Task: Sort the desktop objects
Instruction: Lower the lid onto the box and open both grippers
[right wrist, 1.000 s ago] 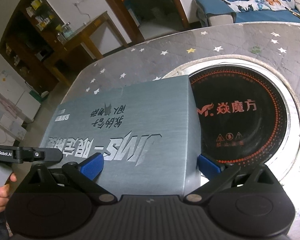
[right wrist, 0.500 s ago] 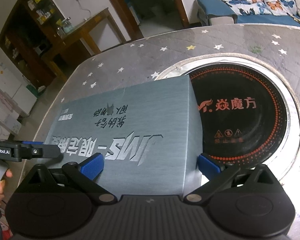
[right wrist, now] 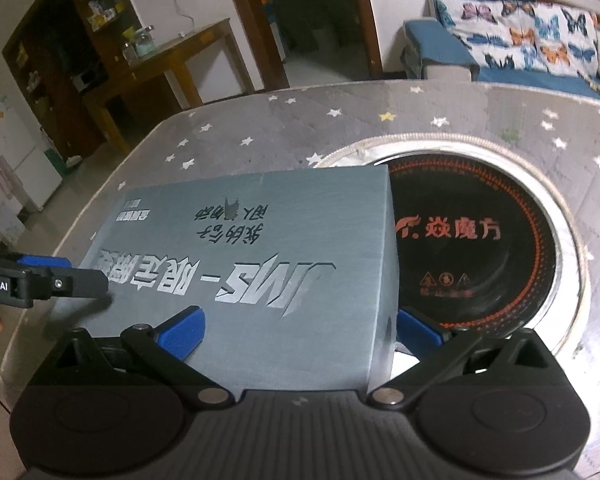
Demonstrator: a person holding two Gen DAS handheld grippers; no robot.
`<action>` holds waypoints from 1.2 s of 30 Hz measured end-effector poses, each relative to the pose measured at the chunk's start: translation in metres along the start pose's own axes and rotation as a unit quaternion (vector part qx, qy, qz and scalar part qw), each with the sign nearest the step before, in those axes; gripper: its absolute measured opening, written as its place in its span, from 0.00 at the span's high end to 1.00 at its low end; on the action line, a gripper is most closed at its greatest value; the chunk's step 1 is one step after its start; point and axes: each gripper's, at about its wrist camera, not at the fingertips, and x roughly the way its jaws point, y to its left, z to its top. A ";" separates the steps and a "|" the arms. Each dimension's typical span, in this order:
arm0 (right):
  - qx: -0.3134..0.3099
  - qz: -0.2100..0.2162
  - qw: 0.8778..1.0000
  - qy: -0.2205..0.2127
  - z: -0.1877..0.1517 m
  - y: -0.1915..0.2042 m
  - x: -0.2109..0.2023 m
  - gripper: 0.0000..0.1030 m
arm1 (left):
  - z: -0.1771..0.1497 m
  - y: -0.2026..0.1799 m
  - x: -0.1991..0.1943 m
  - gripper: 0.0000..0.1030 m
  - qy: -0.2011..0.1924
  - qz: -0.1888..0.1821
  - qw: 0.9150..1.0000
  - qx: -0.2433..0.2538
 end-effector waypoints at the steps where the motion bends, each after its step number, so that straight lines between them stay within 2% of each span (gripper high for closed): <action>1: -0.004 -0.003 1.000 -0.003 -0.001 0.001 -0.002 0.00 | -0.003 -0.002 -0.003 0.00 -0.006 0.004 1.000 0.004; 8: -0.024 -0.022 0.999 -0.021 -0.012 0.007 -0.014 0.00 | -0.021 -0.010 -0.024 0.00 -0.046 0.029 0.998 0.020; 16: -0.041 -0.037 0.998 -0.037 -0.027 0.012 -0.027 0.00 | -0.045 -0.012 -0.043 0.00 -0.079 0.043 0.996 0.015; 36: -0.034 -0.045 0.997 -0.060 -0.064 0.020 -0.050 0.00 | -0.097 -0.012 -0.075 0.00 -0.110 0.058 0.992 -0.006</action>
